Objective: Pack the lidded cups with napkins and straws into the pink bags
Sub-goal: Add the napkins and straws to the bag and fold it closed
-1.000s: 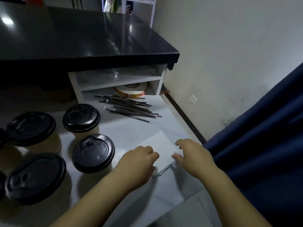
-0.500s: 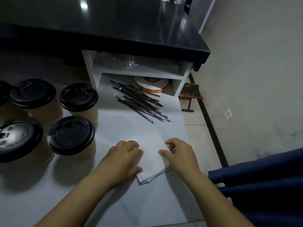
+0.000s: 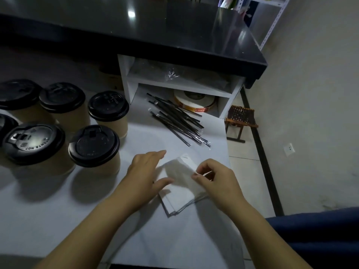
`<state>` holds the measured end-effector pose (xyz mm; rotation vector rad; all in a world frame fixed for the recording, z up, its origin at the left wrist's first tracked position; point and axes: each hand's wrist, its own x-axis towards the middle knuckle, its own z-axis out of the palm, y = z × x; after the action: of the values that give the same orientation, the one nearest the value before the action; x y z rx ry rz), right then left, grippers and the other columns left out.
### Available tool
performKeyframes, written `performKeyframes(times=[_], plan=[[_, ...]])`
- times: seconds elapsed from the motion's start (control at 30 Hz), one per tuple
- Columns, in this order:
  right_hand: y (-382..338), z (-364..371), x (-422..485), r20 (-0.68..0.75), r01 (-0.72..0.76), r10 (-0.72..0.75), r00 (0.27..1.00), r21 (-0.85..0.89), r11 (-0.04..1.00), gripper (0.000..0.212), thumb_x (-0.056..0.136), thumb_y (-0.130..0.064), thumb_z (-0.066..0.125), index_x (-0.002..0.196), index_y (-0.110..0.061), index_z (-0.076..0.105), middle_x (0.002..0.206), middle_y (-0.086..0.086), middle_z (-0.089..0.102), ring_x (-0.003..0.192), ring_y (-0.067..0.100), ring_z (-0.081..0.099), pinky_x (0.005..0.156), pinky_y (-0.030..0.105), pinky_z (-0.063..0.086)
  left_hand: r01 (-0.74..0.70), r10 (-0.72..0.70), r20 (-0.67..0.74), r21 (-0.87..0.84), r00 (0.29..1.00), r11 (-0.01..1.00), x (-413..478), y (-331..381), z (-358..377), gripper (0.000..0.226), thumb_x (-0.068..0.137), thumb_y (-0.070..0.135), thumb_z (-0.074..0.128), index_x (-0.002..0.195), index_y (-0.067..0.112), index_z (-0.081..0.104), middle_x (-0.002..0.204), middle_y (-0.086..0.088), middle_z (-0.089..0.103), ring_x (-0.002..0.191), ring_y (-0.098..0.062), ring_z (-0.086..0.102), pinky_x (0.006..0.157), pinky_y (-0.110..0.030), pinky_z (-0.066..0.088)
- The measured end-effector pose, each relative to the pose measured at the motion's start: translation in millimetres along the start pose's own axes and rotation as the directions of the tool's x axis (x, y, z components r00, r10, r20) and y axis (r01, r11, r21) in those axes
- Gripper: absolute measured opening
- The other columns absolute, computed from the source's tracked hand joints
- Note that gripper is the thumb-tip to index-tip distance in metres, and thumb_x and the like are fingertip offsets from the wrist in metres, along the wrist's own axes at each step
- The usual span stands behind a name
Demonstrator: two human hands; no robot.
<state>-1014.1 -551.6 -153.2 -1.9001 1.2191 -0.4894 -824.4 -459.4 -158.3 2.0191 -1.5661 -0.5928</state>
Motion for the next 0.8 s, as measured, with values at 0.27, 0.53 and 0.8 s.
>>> performKeyframes(times=[0.27,0.53,0.8], plan=[[-4.3,-2.5,6.2,0.144,-0.104,0.075,0.987,0.205,0.973,0.017,0.08,-0.032,0.072,0.071,-0.02,0.063,0.07,-0.009,0.065,0.051,0.008,0.055,0.047,0.022,0.048,-0.049,0.049,-0.001,-0.103,0.999,0.994,4.9,-0.4,-5.9,0.005,0.086,0.018,0.061,0.082,0.022,0.062,0.085,0.006,0.065,0.085,-0.014,0.058,0.076,-0.033,0.047],[6.9,-2.0,24.5,0.061,-0.152,0.169,0.984,-0.216,0.964,0.017,0.078,-0.04,0.07,0.077,-0.026,0.06,0.074,-0.008,0.062,0.066,0.007,0.057,0.058,0.024,0.047,-0.068,0.079,0.063,-0.161,0.995,0.985,6.2,-7.8,-17.0,0.029,0.087,0.006,0.053,0.083,0.034,0.06,0.091,0.01,0.061,0.088,-0.001,0.054,0.078,-0.02,0.043],[4.6,0.4,31.2,0.104,-0.178,0.201,0.974,-0.198,0.964,0.022,0.073,-0.026,0.076,0.086,-0.025,0.058,0.071,-0.009,0.059,0.065,0.009,0.057,0.064,0.027,0.048,-0.035,0.057,0.182,-0.119,0.982,0.992,10.8,-7.2,-18.6,0.017,0.089,0.015,0.057,0.088,0.03,0.065,0.091,0.012,0.063,0.085,0.003,0.054,0.074,-0.01,0.041]])
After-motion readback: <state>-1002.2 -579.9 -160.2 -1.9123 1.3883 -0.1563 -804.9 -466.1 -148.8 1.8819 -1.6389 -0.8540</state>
